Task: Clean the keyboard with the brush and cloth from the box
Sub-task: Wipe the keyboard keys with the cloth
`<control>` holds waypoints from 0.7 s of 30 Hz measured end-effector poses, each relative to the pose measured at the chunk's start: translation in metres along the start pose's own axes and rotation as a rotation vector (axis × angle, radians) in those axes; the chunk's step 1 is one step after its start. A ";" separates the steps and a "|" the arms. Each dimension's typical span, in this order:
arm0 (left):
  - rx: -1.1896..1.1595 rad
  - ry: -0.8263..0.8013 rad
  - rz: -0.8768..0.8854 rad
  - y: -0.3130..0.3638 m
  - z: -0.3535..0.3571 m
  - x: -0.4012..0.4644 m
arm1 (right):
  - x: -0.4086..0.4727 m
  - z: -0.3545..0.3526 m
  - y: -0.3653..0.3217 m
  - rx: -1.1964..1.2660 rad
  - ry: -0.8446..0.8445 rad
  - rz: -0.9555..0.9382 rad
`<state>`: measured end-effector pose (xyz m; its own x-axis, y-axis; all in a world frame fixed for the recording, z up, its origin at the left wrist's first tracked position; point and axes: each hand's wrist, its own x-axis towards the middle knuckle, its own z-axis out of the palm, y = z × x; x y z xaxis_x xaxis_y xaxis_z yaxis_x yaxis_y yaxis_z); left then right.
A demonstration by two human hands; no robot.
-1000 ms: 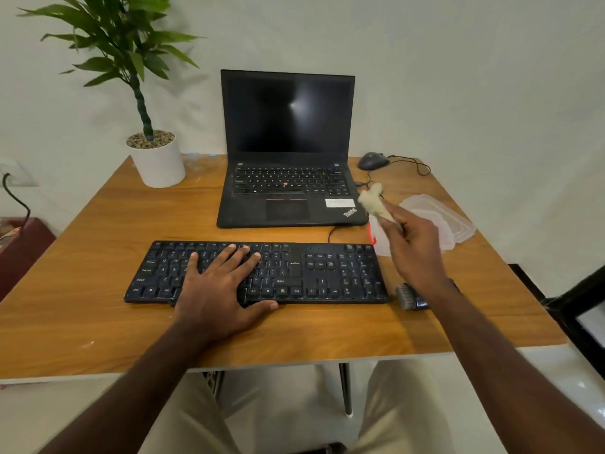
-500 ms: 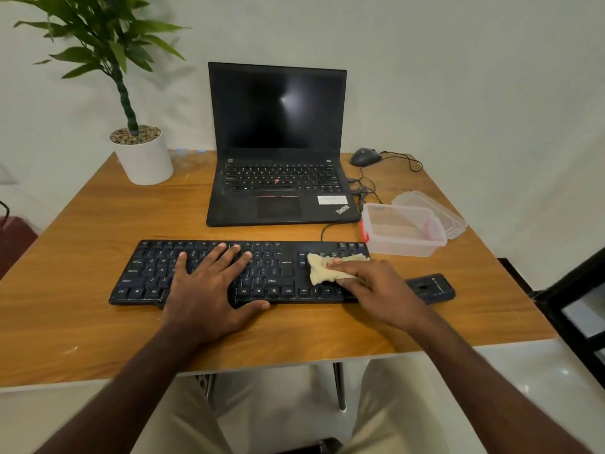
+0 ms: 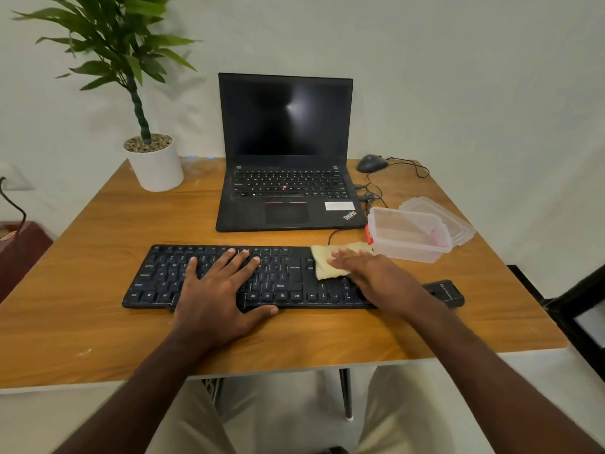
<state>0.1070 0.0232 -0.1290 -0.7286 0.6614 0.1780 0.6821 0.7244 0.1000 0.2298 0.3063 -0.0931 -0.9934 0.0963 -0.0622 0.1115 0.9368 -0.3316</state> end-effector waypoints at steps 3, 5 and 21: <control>0.004 0.013 -0.002 0.000 0.001 0.000 | -0.016 -0.005 -0.005 -0.001 0.095 0.110; 0.008 0.021 -0.001 0.000 0.002 0.000 | -0.027 -0.004 -0.020 -0.051 0.090 0.185; -0.010 0.014 -0.003 -0.001 0.003 0.001 | -0.033 -0.018 -0.004 0.278 0.555 0.136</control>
<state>0.1055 0.0235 -0.1323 -0.7295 0.6567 0.1912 0.6808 0.7241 0.1107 0.2618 0.3049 -0.0730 -0.8273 0.4385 0.3512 0.1666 0.7885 -0.5920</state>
